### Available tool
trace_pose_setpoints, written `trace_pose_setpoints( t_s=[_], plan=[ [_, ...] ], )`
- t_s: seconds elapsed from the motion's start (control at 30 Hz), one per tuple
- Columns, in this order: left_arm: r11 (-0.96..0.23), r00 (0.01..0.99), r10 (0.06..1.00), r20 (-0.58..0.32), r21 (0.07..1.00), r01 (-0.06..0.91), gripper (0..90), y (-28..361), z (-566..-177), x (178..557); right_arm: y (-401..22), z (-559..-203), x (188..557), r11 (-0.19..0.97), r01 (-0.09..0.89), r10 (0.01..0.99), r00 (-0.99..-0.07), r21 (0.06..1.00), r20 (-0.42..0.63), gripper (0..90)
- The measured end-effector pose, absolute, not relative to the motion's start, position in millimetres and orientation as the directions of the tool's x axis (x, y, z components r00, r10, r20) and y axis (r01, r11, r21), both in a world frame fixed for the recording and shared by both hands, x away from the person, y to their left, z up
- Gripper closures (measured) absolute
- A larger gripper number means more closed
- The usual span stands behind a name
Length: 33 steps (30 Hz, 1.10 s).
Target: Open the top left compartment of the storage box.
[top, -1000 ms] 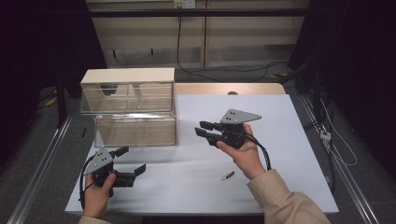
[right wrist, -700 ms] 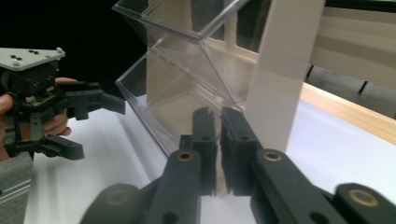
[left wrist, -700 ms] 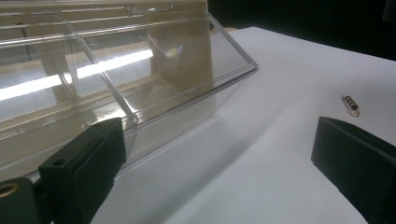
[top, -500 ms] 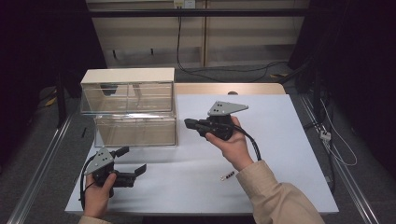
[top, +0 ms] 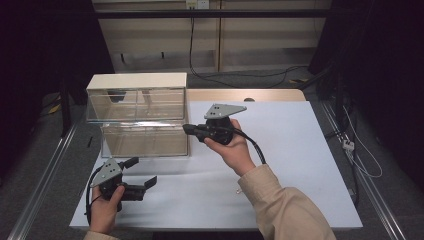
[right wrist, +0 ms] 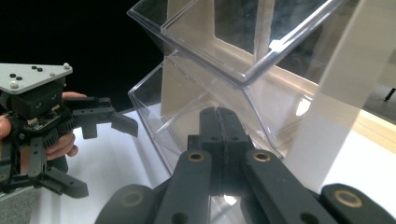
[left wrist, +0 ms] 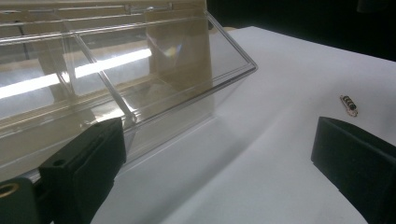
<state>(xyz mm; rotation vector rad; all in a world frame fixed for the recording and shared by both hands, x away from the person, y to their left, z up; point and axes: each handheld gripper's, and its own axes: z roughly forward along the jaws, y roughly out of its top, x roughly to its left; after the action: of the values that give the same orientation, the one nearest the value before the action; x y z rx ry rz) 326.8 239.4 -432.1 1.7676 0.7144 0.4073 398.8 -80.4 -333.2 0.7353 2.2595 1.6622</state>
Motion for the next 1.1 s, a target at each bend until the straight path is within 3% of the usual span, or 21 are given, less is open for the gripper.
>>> trace_pose_setpoints(
  t_s=[0.87, 1.1],
  plan=[
    [-0.188, 0.759, 0.646, -0.082, 0.946, 0.262, 3.0, 240, -433, 328, -66, -331, 415, 0.232, 0.247, 0.514, -0.852, 0.941, 0.097, 90.0],
    [-0.194, 0.761, 0.644, -0.079, 0.945, 0.262, 3.0, 240, -433, 328, -62, -315, 412, 0.17, 0.203, 0.515, -0.853, 0.964, 0.089, 90.0]
  ],
)
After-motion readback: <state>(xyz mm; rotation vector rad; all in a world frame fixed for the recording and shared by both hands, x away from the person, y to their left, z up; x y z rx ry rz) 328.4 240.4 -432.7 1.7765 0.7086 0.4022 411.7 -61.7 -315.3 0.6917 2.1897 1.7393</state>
